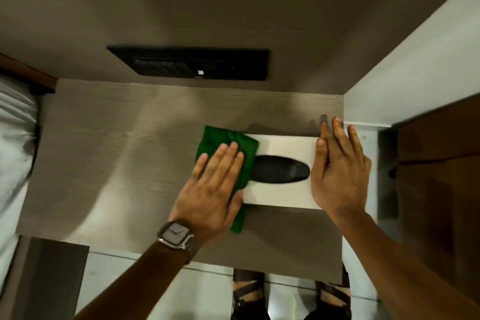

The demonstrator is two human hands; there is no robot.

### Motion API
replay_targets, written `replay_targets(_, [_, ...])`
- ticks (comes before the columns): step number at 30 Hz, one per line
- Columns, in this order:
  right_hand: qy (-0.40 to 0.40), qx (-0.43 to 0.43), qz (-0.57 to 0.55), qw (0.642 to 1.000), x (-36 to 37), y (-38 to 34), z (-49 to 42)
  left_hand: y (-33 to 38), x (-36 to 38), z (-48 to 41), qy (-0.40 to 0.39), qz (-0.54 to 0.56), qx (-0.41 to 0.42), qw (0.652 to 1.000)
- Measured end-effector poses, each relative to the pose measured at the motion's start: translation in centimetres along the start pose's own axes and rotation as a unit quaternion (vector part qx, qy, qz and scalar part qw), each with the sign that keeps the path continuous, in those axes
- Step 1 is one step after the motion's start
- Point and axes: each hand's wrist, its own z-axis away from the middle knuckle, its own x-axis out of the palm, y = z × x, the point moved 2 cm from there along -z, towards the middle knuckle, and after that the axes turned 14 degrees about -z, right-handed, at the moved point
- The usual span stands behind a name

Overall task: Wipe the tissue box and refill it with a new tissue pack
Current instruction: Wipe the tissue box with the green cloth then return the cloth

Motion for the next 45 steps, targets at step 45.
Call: replay_targets(45, [0.018,-0.006,0.003,1.000,0.2,0.0,-0.2,4.3,-1.6,-7.0,0.028,0.030,-0.164,0.986])
